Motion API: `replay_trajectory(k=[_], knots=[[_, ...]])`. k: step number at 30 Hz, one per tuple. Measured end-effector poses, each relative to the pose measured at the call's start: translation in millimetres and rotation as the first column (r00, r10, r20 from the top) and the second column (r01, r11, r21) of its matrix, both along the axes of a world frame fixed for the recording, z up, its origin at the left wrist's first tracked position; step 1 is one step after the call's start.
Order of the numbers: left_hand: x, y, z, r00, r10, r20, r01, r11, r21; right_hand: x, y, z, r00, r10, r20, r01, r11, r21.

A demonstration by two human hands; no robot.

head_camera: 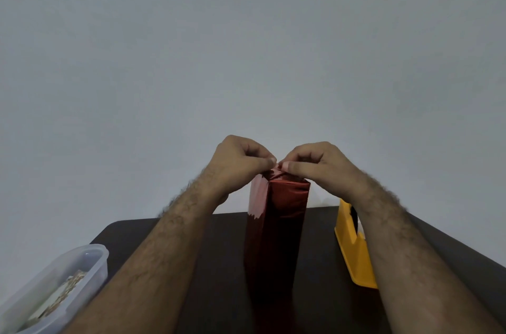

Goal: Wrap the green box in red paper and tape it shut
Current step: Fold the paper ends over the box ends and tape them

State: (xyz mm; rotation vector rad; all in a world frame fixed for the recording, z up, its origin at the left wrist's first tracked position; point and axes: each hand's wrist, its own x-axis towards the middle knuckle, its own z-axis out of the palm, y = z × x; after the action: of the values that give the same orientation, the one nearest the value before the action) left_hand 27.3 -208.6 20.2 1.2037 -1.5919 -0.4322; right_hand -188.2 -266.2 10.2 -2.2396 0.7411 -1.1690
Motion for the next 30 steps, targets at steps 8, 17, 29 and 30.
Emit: replay_trajectory(k=[8,17,29,30], knots=[[1,6,1,0.999,0.039,0.012,-0.04,0.994,0.103,14,-3,-1,0.988,-0.12,0.093,0.105,0.982,0.156],[-4,3,-1,0.995,0.103,0.006,-0.103,0.986,0.134,17,4,7,0.958,-0.188,0.218,0.067,0.882,0.467],[3,1,-12,0.997,0.062,0.045,-0.065,0.995,0.072,35,14,8,0.892,-0.316,0.324,0.1,0.836,0.539],[4,2,-12,0.997,0.058,0.045,-0.061,0.995,0.077,34,17,8,0.891,-0.311,0.329,0.088,0.832,0.548]])
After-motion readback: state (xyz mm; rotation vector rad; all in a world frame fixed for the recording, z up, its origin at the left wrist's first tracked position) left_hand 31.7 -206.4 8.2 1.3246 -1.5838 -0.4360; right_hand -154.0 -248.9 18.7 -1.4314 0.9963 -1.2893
